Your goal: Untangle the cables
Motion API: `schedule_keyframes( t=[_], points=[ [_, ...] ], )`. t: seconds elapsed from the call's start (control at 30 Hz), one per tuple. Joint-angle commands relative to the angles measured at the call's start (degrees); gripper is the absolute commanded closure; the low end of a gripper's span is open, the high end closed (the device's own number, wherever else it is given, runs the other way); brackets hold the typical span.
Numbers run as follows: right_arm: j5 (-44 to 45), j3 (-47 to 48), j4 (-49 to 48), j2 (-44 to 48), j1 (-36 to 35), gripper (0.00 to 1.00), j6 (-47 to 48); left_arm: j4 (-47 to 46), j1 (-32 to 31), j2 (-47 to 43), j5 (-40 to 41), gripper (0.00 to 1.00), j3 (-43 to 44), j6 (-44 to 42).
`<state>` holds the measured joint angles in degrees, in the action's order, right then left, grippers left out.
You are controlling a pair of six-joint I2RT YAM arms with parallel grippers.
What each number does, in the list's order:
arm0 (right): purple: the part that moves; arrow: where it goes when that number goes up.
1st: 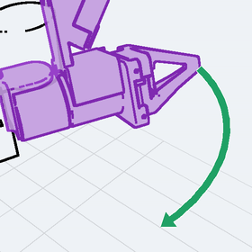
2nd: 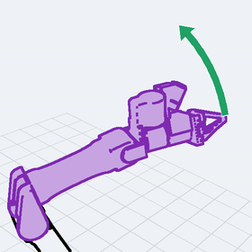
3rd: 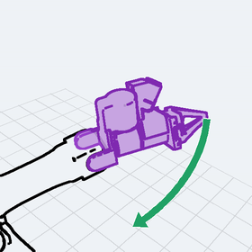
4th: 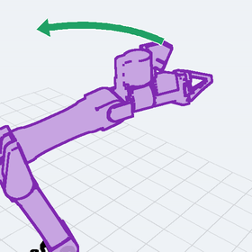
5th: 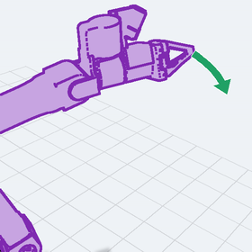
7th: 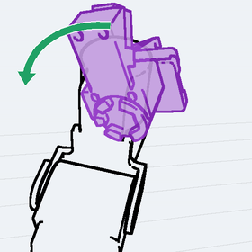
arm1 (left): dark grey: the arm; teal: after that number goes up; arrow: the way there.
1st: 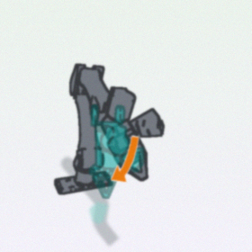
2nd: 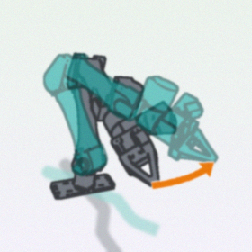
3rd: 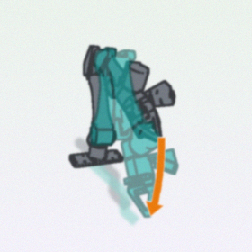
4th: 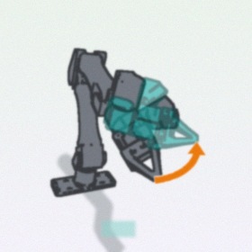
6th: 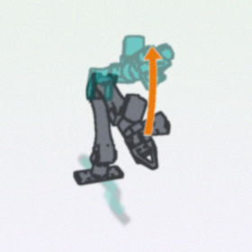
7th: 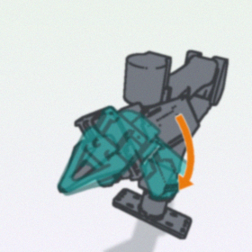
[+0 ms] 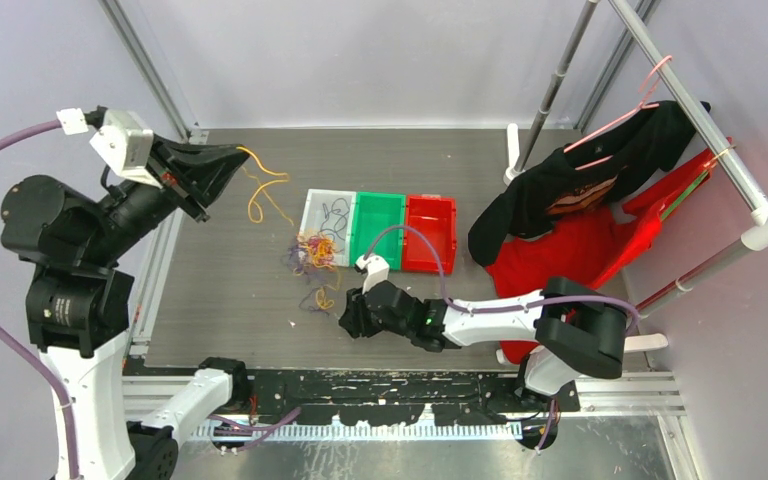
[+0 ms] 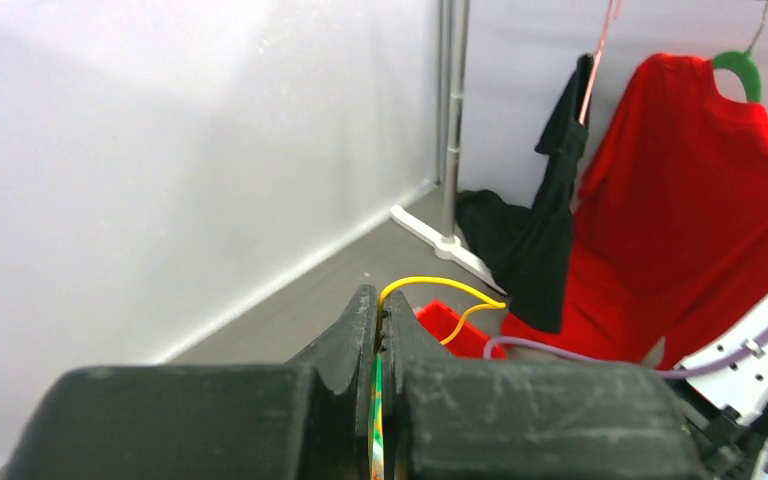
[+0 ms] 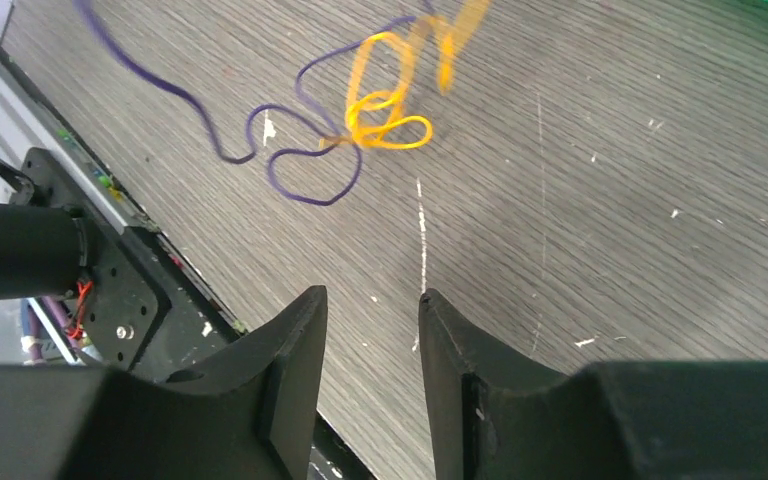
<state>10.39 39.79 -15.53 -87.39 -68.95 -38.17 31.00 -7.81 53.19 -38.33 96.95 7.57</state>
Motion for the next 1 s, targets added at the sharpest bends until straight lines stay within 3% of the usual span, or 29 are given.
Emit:
schedule_keyframes(
  t=[0.0, 0.13, 0.3, 0.47, 0.77, 0.97],
  points=[
    [3.10, -0.75, -4.14, 1.07, -0.35, 0.57, 1.09, -0.25, 0.12, 1.26, 4.27, 1.00, 4.98, -3.08],
    [4.22, -1.27, -2.55, 5.57, -0.34, 0.52, 1.67, 2.20, 0.18, 1.61, 0.66, 1.00, 6.00, -2.56],
    [4.35, 4.62, 2.44, 15.71, -0.39, 0.28, 6.21, 2.79, 0.17, -0.55, -0.09, 1.00, 1.17, -3.07],
    [-1.71, 14.57, 4.63, 16.71, -1.21, 0.11, 12.50, 3.37, 0.19, -2.30, -0.96, 1.00, -2.93, -4.27],
    [-3.21, 23.34, 1.06, 7.92, -2.16, 0.11, 22.05, 3.38, 0.16, -2.26, -4.48, 1.00, -3.08, -0.89],
    [10.22, 26.75, -1.13, 1.80, -0.67, 0.25, 24.21, 2.28, 0.16, -1.22, -7.41, 1.00, -1.45, 3.32]
  ],
)
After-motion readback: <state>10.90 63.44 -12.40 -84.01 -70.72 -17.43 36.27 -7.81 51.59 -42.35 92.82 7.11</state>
